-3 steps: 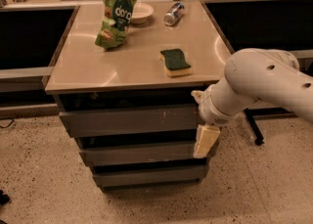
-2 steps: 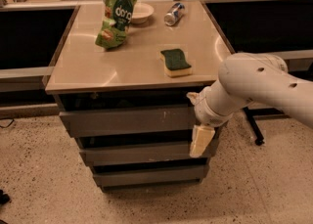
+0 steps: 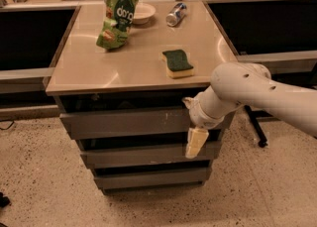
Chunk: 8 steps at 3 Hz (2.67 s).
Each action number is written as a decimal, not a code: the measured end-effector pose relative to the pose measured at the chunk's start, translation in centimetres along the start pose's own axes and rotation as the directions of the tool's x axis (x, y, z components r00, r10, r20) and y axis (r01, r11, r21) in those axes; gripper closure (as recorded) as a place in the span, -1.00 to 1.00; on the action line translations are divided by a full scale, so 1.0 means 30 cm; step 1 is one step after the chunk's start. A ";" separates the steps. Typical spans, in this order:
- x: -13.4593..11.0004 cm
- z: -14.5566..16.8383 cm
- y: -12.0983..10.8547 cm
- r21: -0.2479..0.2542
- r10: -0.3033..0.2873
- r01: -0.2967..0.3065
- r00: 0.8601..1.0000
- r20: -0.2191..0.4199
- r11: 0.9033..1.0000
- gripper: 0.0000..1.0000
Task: Open top drawer
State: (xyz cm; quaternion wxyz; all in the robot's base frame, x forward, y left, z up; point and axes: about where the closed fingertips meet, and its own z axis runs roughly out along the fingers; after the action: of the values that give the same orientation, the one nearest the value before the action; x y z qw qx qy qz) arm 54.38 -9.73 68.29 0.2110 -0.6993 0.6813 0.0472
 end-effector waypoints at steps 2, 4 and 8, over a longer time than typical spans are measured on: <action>0.023 0.126 -0.063 -0.010 -0.014 0.014 1.000 0.019 1.000 -1.00; 0.015 0.213 -0.128 -0.022 -0.041 0.042 0.998 0.039 0.999 -1.00; -0.023 0.121 0.038 -0.282 0.020 -0.022 1.000 -0.009 0.959 -1.00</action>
Offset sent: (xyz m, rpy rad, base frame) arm 0.0447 0.0093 -0.0495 0.0259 0.0046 0.0273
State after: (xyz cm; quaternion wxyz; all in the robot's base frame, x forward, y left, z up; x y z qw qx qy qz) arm 54.04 -7.75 65.00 0.1068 -0.7151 0.6757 0.1437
